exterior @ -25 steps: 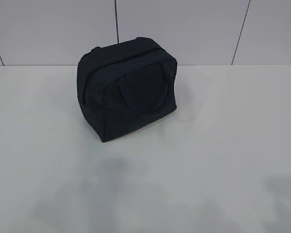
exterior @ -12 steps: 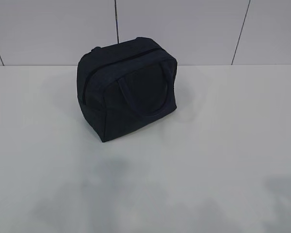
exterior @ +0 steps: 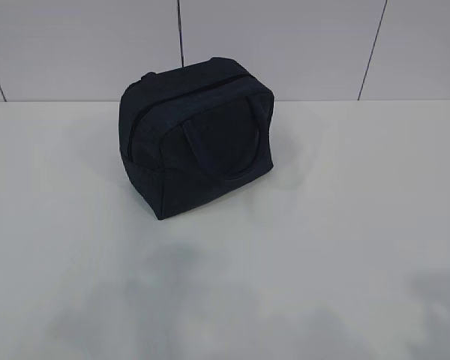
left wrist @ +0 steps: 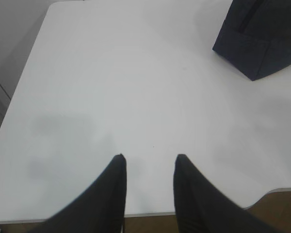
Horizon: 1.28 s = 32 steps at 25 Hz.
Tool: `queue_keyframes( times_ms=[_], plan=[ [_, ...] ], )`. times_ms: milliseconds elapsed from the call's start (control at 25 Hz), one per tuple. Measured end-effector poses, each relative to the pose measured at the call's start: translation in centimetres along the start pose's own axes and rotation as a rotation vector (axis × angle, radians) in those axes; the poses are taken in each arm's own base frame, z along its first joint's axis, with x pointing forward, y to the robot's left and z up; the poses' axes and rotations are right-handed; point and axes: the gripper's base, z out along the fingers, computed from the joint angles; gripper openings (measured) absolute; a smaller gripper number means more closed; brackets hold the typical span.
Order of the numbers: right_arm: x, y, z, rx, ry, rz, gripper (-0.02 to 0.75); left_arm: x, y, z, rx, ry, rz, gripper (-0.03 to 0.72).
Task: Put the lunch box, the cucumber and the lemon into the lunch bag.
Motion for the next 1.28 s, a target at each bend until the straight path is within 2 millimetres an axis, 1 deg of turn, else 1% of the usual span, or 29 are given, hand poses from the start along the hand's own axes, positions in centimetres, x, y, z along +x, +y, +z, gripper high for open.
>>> queue_keyframes(
  times_ms=[1280],
  plan=[
    [0.00, 0.00, 0.00, 0.000, 0.000, 0.000, 0.433, 0.00, 0.00, 0.00, 0.000, 0.000, 0.000, 0.235]
  ],
)
